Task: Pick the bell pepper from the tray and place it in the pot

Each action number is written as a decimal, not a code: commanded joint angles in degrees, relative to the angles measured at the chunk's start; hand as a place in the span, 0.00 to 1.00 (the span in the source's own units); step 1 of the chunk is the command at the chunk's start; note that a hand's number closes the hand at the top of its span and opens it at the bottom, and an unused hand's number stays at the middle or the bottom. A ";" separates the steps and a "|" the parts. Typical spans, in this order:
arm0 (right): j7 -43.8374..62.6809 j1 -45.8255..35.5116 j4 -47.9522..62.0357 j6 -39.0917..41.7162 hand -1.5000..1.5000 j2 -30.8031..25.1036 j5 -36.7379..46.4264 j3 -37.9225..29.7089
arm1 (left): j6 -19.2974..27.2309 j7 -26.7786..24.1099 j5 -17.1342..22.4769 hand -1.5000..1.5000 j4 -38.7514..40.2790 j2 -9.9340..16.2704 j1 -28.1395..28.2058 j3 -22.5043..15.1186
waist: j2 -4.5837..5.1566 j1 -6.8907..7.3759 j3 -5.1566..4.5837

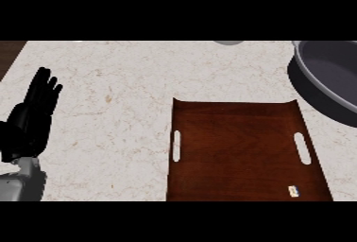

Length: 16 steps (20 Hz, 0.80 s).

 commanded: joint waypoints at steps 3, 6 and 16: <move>6.34 -12.66 12.28 7.77 1.00 -4.40 -5.96 0.95 | -2.30 -3.15 0.60 0.50 2.45 -0.89 -0.61 -0.08 | 0.43 2.08 0.08; 7.14 -17.91 15.53 8.30 1.00 -2.15 -2.30 3.11 | 0.63 -0.06 -2.48 0.50 2.77 -1.84 -3.23 -0.87 | 0.26 1.30 0.09; 5.07 -43.61 39.62 3.04 1.00 1.53 8.74 15.22 | -0.61 1.41 -1.22 0.50 5.34 -2.22 -8.57 -0.65 | 0.79 3.02 0.20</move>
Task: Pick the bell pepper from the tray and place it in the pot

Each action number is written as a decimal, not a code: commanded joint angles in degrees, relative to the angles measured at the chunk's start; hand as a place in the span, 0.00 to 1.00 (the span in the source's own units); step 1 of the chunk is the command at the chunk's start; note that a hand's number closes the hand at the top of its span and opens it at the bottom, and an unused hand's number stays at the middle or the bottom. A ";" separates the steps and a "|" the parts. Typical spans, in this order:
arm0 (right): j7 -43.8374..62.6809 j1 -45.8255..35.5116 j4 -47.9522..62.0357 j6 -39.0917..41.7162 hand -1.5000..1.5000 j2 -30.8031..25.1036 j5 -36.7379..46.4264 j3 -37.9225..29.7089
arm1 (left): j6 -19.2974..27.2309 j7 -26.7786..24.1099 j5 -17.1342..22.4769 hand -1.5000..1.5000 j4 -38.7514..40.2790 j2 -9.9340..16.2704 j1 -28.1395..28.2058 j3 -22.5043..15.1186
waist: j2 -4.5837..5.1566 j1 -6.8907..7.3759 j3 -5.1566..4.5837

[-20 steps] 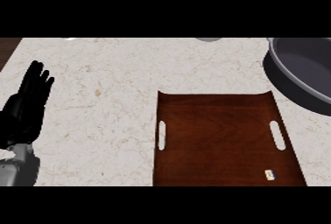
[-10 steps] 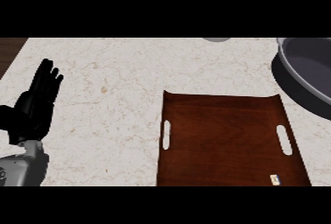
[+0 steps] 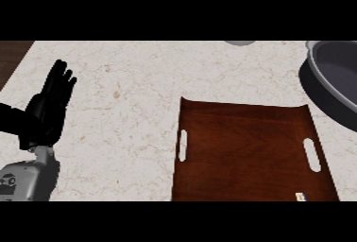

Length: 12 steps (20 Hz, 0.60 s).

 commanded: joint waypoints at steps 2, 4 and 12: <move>-3.57 -5.59 4.13 -16.52 1.00 0.15 13.20 1.08 | -0.15 2.15 -0.14 0.50 -1.70 0.64 -1.30 -0.32 | 0.25 1.11 0.10; -3.81 -8.23 6.03 -23.90 1.00 4.38 18.07 4.02 | -0.53 2.76 0.09 0.50 -2.20 0.08 -0.86 -1.09 | 0.29 1.45 0.08; -13.90 -23.35 31.23 -28.64 1.00 9.13 29.14 9.21 | -0.91 1.66 0.40 0.50 0.32 0.37 -2.73 0.64 | 0.61 1.30 0.12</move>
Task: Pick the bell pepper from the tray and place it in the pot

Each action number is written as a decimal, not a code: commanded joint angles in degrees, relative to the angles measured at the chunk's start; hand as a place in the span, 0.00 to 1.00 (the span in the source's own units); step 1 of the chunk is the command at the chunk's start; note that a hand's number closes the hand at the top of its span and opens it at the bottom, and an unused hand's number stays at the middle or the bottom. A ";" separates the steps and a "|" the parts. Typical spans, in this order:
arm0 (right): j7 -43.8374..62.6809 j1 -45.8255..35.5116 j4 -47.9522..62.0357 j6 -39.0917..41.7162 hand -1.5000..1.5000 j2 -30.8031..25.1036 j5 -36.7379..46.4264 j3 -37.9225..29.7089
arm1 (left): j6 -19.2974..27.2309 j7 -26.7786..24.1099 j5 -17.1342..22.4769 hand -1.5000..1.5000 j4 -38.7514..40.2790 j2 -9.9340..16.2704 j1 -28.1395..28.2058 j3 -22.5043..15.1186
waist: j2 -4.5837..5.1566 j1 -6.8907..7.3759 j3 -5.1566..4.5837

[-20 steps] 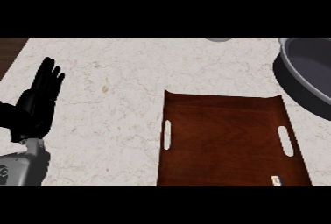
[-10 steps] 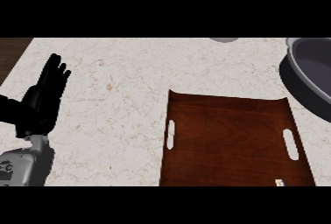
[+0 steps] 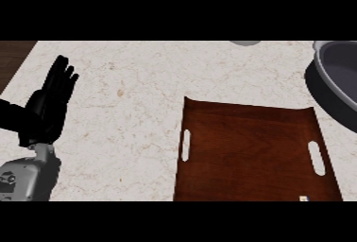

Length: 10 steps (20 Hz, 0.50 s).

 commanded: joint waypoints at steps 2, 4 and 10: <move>-2.07 -9.04 13.89 -1.66 1.00 3.74 6.27 3.32 | -0.83 -0.30 -0.12 0.50 -0.01 0.42 0.29 0.12 | 0.21 0.58 0.04; 1.77 -11.64 16.31 3.04 1.00 4.67 6.82 4.79 | 0.36 -2.49 -0.98 0.50 3.38 -1.85 -1.27 -0.75 | 0.32 0.05 -0.01; -3.00 -14.95 24.44 13.60 0.00 5.46 7.53 5.66 | -0.02 -1.82 -0.58 0.50 2.79 -1.00 -2.62 0.06 | 0.66 0.40 0.13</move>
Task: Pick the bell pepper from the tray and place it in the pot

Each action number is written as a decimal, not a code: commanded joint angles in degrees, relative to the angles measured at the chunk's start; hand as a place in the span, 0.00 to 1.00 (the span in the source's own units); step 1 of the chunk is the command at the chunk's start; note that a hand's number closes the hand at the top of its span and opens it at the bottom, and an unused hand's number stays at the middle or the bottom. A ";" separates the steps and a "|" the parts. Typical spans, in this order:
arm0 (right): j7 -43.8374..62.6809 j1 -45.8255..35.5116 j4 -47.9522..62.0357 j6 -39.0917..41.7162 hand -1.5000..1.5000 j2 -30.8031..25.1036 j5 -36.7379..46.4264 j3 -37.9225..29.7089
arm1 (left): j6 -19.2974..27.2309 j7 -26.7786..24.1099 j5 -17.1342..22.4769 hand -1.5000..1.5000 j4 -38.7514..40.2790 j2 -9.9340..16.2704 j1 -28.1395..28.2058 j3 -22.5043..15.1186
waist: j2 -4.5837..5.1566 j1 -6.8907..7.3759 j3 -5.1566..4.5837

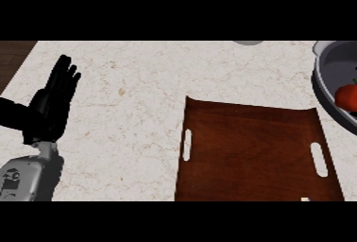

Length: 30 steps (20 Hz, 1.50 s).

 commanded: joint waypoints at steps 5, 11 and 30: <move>-5.05 -5.63 7.73 18.02 0.00 2.60 -4.55 -2.85 | -1.40 -0.50 1.06 0.50 0.86 0.89 1.20 1.31 | -0.11 -0.28 0.10; -2.18 -8.08 11.49 26.93 0.00 -1.18 -11.30 -8.97 | 0.06 -0.49 -0.20 0.50 0.60 -0.30 0.08 0.36 | 0.04 -0.93 0.17; 4.86 -3.80 10.71 39.12 0.00 -11.35 -17.86 -13.61 | 0.15 -0.50 -0.12 0.50 -1.73 -0.55 2.23 0.47 | 0.65 -0.50 0.73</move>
